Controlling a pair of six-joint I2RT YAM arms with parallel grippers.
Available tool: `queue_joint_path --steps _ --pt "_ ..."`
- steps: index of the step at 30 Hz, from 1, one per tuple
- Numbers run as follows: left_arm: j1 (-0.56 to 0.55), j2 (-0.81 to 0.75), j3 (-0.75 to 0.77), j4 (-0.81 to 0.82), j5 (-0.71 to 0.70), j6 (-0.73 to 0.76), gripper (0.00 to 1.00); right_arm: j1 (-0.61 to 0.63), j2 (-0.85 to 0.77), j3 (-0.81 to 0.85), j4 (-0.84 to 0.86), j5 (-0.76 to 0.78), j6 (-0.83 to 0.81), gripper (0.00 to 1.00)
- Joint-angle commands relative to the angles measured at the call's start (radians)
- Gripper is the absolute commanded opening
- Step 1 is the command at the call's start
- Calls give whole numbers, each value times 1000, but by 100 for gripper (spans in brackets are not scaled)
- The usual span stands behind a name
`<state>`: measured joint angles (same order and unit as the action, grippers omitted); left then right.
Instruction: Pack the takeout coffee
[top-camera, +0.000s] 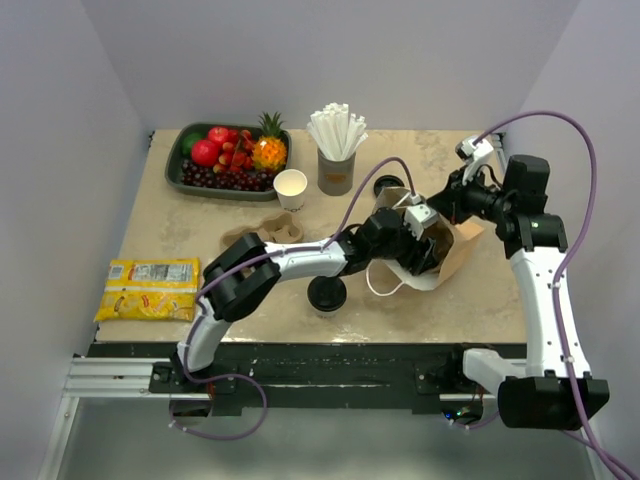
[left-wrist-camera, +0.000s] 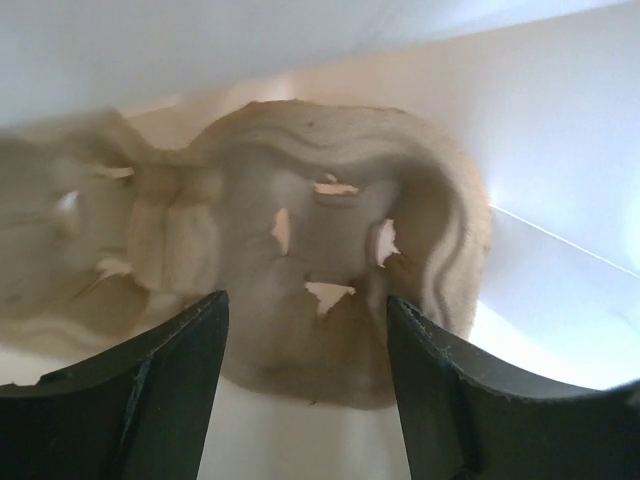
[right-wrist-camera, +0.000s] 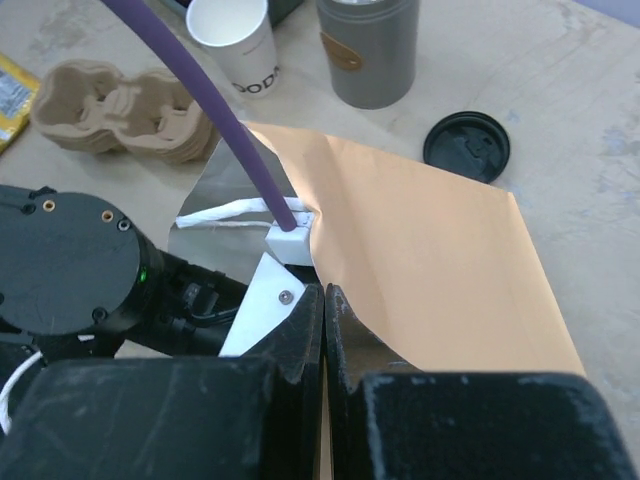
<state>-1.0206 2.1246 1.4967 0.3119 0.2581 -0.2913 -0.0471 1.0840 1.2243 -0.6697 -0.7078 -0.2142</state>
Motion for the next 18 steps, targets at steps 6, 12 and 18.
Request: queue_joint_path --steps 6,12,18 --pt "37 176 267 -148 -522 -125 50 26 50 139 -226 -162 22 0" --pt "74 207 301 -108 -513 -127 44 27 112 259 -372 -193 -54 0" --pt "82 192 287 -20 -291 -68 45 21 128 270 -377 -187 -54 0"
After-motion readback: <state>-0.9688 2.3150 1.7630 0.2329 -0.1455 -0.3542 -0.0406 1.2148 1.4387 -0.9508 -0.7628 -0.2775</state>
